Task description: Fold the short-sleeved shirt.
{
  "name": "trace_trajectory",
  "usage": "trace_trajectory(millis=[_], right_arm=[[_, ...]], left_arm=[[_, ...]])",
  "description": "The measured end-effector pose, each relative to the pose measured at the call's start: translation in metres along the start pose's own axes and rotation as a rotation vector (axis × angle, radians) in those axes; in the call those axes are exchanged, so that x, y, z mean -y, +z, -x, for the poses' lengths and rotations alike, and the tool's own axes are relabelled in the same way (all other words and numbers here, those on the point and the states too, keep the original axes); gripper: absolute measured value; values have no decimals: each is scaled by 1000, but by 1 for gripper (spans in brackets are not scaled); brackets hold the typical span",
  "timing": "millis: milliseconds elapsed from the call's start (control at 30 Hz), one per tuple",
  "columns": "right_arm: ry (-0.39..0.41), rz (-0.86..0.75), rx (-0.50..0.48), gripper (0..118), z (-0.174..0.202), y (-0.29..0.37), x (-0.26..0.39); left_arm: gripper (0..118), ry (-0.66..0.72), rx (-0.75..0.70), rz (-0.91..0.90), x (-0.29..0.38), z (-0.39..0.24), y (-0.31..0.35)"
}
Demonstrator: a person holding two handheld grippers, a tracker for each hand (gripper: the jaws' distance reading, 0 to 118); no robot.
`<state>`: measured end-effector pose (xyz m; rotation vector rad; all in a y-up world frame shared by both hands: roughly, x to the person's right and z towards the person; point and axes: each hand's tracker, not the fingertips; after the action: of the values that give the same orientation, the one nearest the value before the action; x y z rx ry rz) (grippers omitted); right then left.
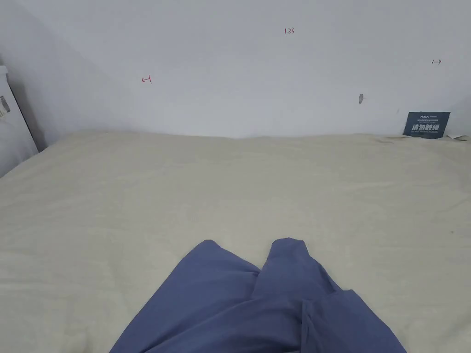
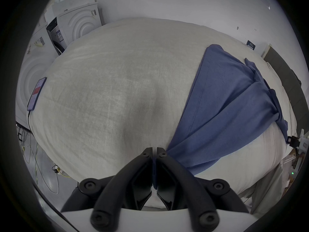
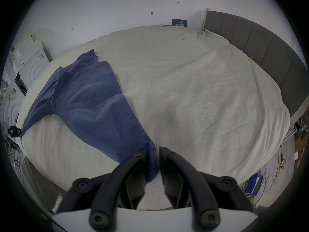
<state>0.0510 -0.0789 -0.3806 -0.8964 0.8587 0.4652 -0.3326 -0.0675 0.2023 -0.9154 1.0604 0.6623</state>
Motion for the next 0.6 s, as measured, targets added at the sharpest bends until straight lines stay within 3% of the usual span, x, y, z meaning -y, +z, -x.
trace_trajectory(millis=[67, 200, 233, 600], right_arm=[[21, -4, 18, 29, -1, 3, -2], [-17, -56, -6, 83, -2, 21, -19], [-24, -99, -24, 90, -1, 28, -26], [44, -542, -69, 107, 53, 119, -130]], left_arm=[[21, 29, -9, -15, -1, -2, 6], [104, 60, -21, -57, -12, -10, 24], [112, 65, -26, -101, -17, -12, 31], [113, 41, 36, -527, -109, -67, 118]])
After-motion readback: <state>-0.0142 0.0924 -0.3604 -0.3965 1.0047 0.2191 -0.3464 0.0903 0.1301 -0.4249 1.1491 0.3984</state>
